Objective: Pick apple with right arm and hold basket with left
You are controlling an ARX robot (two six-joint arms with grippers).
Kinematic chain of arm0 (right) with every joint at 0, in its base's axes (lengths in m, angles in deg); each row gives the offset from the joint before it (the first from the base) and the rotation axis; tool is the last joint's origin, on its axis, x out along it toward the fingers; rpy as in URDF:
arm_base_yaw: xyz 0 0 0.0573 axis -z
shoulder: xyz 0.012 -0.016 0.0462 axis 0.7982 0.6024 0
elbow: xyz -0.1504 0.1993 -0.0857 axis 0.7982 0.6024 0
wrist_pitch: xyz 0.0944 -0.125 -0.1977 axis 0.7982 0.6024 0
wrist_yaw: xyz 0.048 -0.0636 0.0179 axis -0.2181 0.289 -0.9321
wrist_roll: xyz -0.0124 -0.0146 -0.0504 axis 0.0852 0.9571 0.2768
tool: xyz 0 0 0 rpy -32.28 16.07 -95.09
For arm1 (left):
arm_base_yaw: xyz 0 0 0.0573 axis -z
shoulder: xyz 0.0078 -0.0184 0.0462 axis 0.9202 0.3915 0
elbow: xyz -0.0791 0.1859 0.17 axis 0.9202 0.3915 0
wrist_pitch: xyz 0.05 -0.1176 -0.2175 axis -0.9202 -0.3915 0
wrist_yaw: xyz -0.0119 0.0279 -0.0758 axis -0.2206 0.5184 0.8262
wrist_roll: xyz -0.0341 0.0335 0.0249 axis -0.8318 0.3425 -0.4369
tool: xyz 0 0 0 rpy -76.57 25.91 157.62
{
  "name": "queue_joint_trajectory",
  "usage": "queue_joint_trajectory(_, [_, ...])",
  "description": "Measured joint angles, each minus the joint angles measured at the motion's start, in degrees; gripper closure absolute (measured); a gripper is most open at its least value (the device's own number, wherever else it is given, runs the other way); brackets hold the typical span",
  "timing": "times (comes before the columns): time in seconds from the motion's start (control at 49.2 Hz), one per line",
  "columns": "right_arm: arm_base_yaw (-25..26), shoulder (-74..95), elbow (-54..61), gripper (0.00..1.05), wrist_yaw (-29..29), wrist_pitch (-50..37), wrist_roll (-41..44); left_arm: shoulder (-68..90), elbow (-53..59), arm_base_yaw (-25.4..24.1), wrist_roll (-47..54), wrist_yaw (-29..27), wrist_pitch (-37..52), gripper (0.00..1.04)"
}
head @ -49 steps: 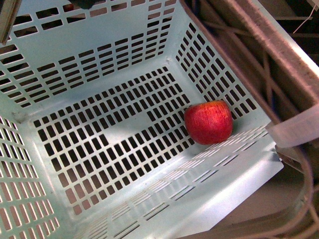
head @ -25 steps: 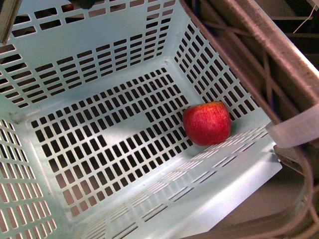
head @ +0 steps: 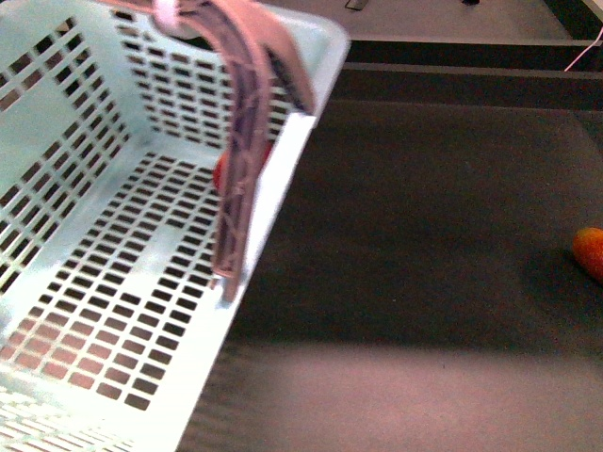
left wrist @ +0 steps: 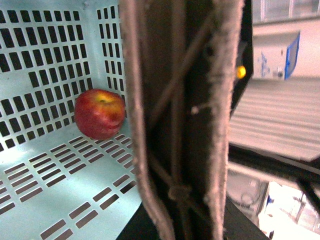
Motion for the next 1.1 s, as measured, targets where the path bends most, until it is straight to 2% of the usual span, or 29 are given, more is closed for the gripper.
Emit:
queue_joint_trajectory(0.183, [0.00, 0.00, 0.00, 0.09, 0.00, 0.00, 0.02, 1.55, 4.20, -6.14, -1.79, -1.20, 2.97, 0.98])
queue_joint_trajectory(0.284, [0.00, 0.00, 0.00, 0.09, 0.00, 0.00, 0.00, 3.39, 5.49, -7.58, -3.08, -0.15, 5.07, 0.98])
queue_joint_trajectory(0.711, [0.00, 0.00, 0.00, 0.09, 0.00, 0.00, 0.00, 12.46, 10.05, -9.88, -6.69, -0.20, 15.21, 0.98])
queue_joint_trajectory(0.934, [0.00, -0.02, 0.00, 0.09, 0.02, 0.00, 0.00, 12.15, 12.26, -9.62, -7.17, -0.44, 15.32, 0.98])
queue_joint_trajectory(1.097, [0.00, -0.02, 0.00, 0.09, 0.00, 0.00, 0.02, 11.91, 13.09, -8.70, -7.45, -1.16, 9.29, 0.72])
